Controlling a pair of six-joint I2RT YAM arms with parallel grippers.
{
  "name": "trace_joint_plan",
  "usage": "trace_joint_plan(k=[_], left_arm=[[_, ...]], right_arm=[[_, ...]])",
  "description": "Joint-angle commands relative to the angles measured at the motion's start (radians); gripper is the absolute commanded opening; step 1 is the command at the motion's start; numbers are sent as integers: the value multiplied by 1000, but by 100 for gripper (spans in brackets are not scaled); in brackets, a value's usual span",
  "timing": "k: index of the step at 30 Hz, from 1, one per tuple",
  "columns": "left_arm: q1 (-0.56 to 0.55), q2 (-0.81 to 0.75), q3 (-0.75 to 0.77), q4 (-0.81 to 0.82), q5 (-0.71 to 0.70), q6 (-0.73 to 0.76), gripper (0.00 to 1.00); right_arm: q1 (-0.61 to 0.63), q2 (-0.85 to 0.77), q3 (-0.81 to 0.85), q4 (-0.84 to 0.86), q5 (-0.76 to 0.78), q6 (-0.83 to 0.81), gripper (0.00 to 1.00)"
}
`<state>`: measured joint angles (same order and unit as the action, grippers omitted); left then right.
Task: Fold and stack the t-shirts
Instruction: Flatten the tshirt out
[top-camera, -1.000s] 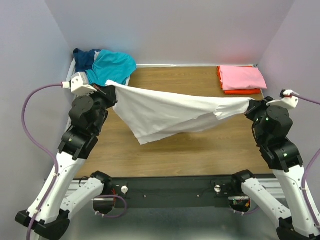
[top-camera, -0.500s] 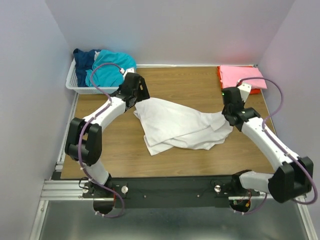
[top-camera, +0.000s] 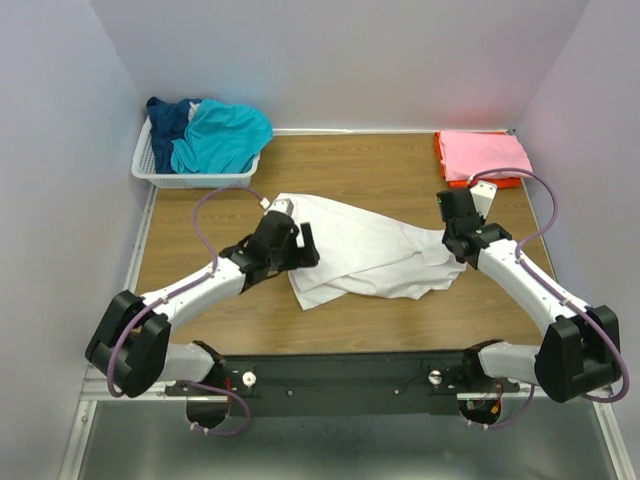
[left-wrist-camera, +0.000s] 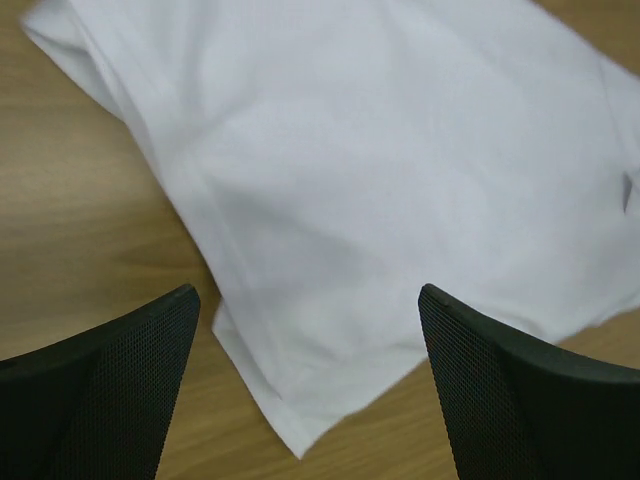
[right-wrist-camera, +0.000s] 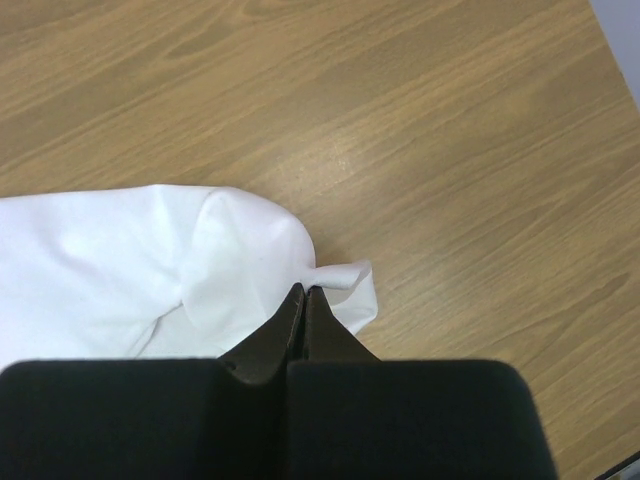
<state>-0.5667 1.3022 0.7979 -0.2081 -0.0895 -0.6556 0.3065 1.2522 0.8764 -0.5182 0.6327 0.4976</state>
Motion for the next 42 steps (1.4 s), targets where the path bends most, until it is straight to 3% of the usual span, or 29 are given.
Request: trace_joint_plan(k=[1, 3, 6, 9, 13, 42], left_arm=[[-65, -23, -156, 42, 85, -159, 94], [-85, -55, -219, 93, 125, -194, 86], [-107, -112, -258, 111, 97, -230, 82], [-114, -116, -263, 115, 99, -219, 65], [-122, -90, -246, 116, 97, -203, 54], [-136, -32, -241, 36, 11, -179, 50]], right_arm=[[-3, -14, -19, 17, -11, 24, 1], [-3, -14, -22, 21, -14, 22, 1], [-4, -19, -27, 24, -22, 19, 1], [-3, -14, -30, 30, -28, 21, 1], [-3, -8, -34, 32, -33, 18, 1], [-4, -34, -51, 34, -30, 7, 1]])
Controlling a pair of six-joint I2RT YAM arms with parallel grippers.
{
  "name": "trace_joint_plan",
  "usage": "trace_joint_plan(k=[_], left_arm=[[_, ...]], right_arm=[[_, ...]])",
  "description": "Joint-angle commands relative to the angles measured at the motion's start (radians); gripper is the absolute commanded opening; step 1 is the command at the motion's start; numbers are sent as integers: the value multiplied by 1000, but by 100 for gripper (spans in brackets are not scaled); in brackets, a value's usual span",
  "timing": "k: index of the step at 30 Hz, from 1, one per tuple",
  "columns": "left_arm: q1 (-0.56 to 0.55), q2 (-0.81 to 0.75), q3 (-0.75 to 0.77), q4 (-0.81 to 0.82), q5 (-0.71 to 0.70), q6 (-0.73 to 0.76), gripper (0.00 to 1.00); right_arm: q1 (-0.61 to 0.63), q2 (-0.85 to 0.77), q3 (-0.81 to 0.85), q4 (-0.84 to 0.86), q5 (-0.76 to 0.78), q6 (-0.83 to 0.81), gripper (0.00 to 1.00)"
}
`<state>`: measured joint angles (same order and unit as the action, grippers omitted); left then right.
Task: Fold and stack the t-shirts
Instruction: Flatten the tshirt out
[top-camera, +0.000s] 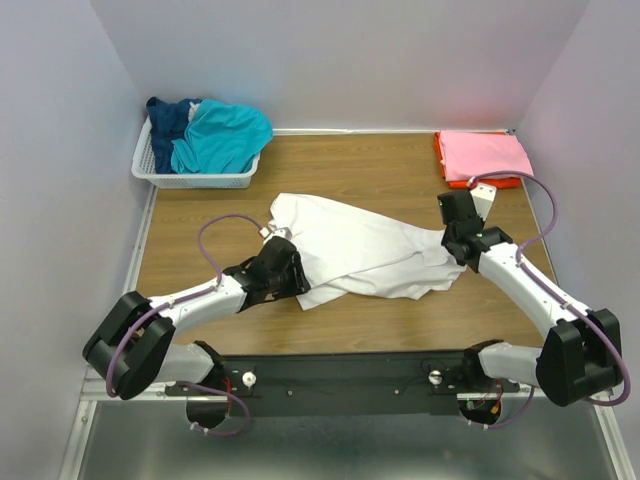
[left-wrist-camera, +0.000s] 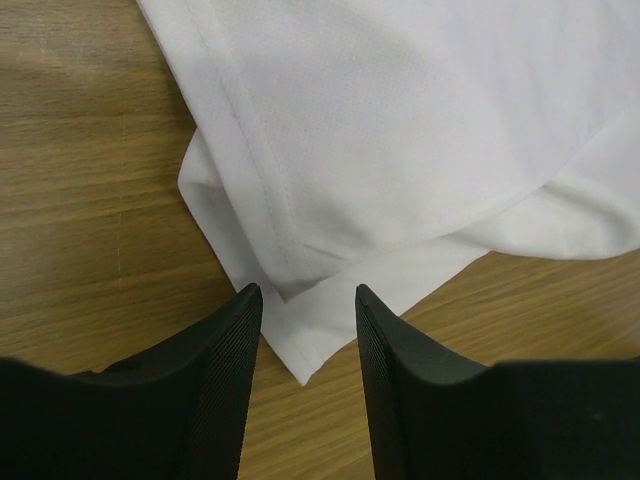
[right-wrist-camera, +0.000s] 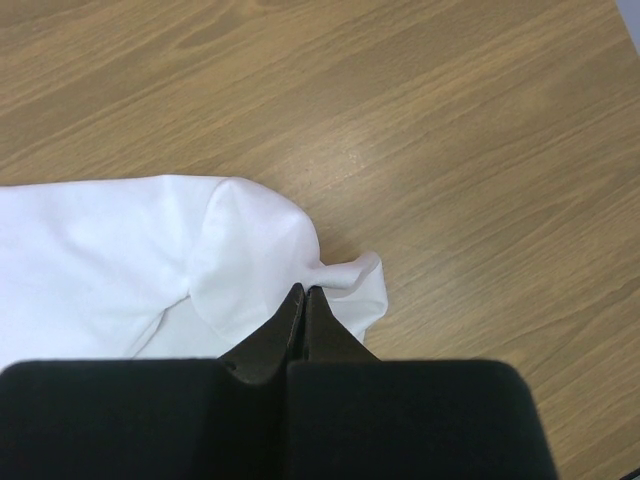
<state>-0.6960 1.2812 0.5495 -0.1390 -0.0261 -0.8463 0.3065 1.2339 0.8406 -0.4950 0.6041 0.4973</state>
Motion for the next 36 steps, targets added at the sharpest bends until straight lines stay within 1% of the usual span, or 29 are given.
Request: trace_joint_plan(k=[1, 6, 13, 22, 27, 29, 30, 31, 32, 36], left_arm=[[-7, -8, 21, -43, -54, 13, 50], [-8, -2, 21, -24, -72, 26, 50], [-10, 29, 38, 16, -41, 32, 42], [-14, 69, 32, 26, -37, 33, 43], [-22, 90, 32, 27, -28, 41, 40], [-23, 84, 27, 27, -32, 41, 34], [-22, 83, 27, 27, -35, 39, 29], [-23, 78, 33, 27, -38, 38, 21], [-23, 75, 36, 26, -38, 36, 17], [-23, 41, 58, 18, -52, 42, 16]], right_arm=[[-3, -17, -15, 10, -1, 9, 1], [-3, -14, -15, 10, 0, 7, 1], [-1, -13, -17, 10, 2, 7, 1], [-3, -16, -17, 10, 3, 7, 1], [-3, -24, -18, 12, 5, 7, 1], [-3, -24, -20, 12, 5, 6, 1], [-3, -24, -20, 12, 5, 7, 1], [-3, -21, -18, 12, 5, 7, 1], [-3, -21, -18, 12, 3, 7, 1], [-3, -14, -17, 10, 2, 6, 1]])
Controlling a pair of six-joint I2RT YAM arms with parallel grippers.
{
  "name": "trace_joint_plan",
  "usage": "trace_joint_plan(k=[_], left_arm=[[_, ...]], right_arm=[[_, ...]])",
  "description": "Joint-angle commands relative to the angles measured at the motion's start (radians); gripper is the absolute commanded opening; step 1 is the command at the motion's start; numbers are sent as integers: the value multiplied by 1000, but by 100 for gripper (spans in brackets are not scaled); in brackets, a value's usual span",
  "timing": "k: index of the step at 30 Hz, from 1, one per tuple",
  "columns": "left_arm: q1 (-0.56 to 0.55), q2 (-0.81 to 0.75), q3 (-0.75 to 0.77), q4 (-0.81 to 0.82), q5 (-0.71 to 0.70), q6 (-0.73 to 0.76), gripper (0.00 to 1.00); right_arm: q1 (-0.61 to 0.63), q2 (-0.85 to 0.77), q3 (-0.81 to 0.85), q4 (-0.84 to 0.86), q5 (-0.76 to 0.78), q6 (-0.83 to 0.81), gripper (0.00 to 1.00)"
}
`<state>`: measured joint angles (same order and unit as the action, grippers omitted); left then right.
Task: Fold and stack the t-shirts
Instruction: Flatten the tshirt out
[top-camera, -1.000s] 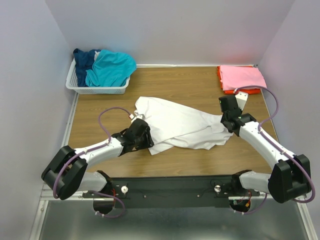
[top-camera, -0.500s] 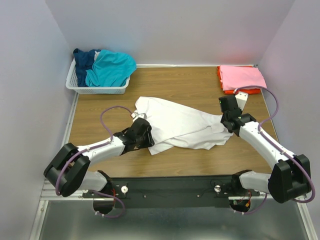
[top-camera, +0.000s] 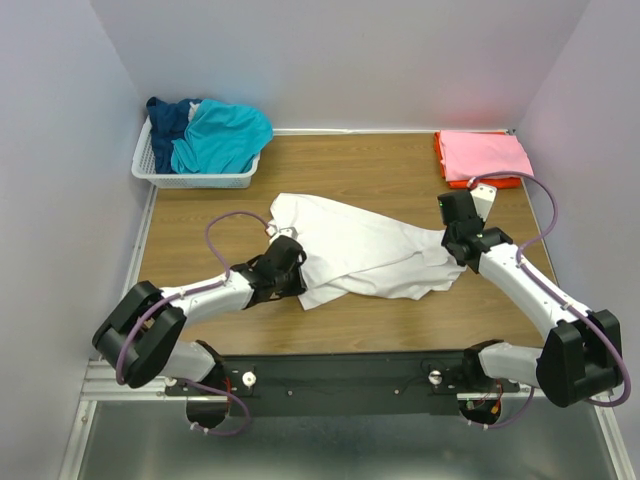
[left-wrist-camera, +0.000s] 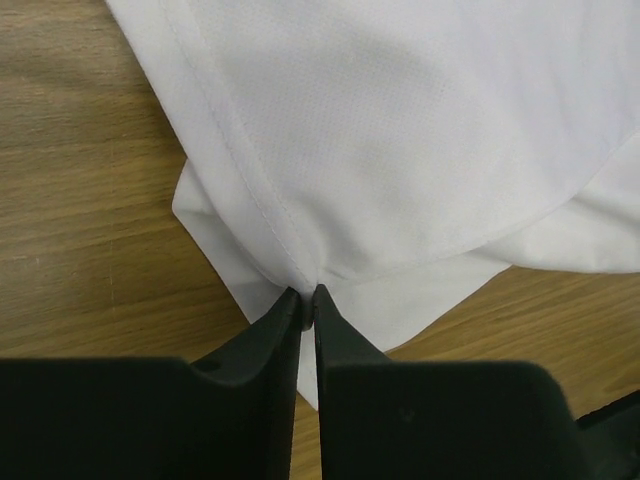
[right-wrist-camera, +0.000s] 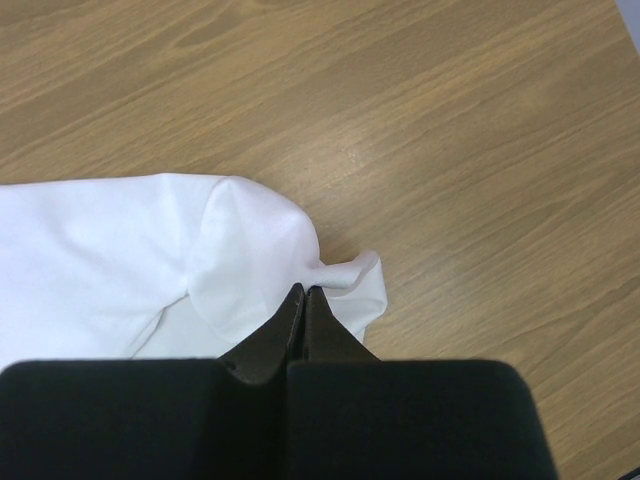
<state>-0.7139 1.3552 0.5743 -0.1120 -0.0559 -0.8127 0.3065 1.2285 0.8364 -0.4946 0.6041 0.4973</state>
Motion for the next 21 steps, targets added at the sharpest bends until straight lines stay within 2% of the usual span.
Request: trace_joint_plan(k=[1, 5, 11, 15, 21], left_arm=[[-6, -40, 39, -15, -28, 10, 16], [-6, -94, 87, -52, -51, 30, 0], [-5, -232, 189, -104, -133, 73, 0], [7, -307, 288, -141, -248, 110, 0], [53, -352, 528, -156, -396, 197, 0]], right_arm=[[-3, -9, -13, 10, 3, 6, 1], [-3, -26, -11, 10, 11, 4, 1], [-4, -84, 12, 10, 29, 4, 1], [-3, -147, 72, 10, 34, -11, 1], [-3, -218, 291, 8, 17, -86, 1]])
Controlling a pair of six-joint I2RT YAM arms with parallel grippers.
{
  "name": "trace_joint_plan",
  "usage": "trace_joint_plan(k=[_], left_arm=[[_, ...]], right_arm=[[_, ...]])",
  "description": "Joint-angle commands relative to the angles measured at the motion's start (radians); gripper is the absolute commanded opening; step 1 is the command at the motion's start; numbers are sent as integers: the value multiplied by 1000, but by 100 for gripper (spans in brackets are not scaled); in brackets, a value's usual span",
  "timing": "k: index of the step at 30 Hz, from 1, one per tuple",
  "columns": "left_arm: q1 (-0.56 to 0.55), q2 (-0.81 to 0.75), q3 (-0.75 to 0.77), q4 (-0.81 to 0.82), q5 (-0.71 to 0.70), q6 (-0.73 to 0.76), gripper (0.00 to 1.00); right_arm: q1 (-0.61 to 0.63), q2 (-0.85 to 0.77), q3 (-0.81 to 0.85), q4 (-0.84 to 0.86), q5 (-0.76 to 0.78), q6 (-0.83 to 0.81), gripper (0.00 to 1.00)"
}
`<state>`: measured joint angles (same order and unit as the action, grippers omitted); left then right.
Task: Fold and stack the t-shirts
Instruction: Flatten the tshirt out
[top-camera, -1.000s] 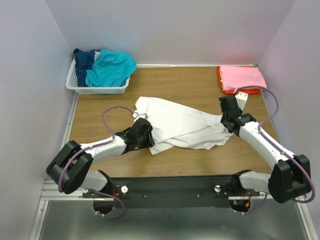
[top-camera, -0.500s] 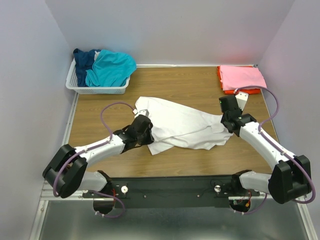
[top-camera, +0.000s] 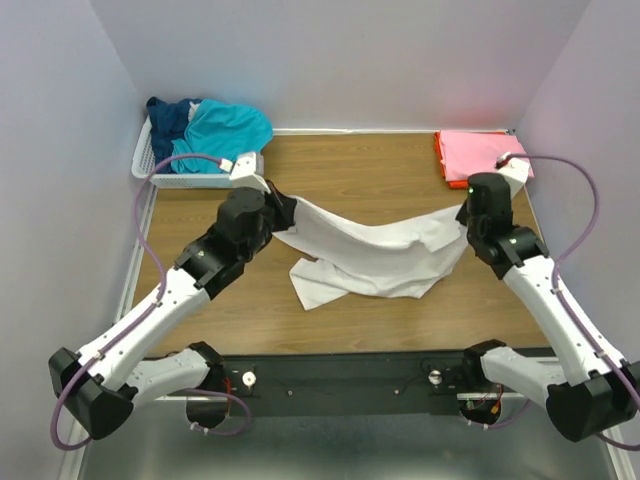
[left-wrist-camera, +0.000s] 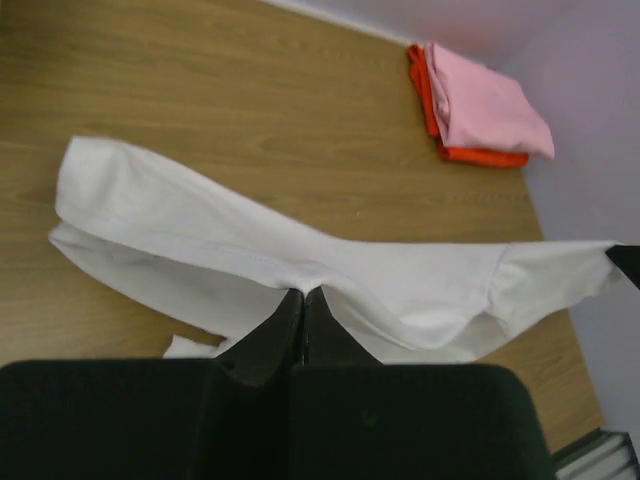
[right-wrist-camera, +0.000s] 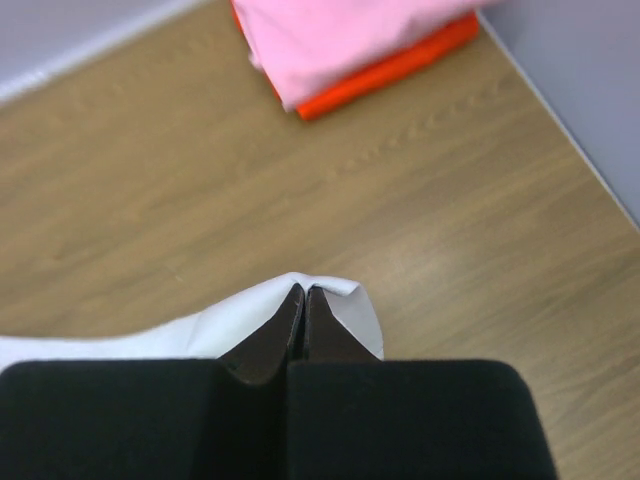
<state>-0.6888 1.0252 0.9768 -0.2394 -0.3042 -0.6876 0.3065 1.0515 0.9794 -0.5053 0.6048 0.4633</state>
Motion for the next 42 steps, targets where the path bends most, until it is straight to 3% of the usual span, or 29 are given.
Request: trace_joint_plan(k=[1, 7, 13, 17, 23, 30, 33, 37, 42], left_arm=[[37, -20, 164, -37, -165, 85, 0], [72, -40, 474, -49, -233, 184, 0], [72, -116, 595, 47, -168, 302, 0], [72, -97, 727, 20, -124, 359, 0], [72, -47, 822, 22, -93, 425, 0], [96, 104, 849, 43, -144, 451, 0], [242, 220, 905, 31, -9, 419, 0], [351, 439, 1023, 55, 170, 421, 0], [438, 714, 1437, -24, 425, 398, 0]], right_arm=[[-4, -45, 186, 19, 16, -76, 1], [-3, -99, 451, 17, -17, -120, 1], [-3, -87, 688, 17, -171, -210, 1], [-3, -79, 841, 17, -224, -238, 1], [-3, -30, 949, 25, -249, -297, 1], [-3, 142, 978, 71, -108, -377, 1], [-3, 226, 950, 147, -53, -431, 1], [-3, 358, 959, 267, 4, -537, 1], [-17, 591, 1242, 286, 12, -643, 1]])
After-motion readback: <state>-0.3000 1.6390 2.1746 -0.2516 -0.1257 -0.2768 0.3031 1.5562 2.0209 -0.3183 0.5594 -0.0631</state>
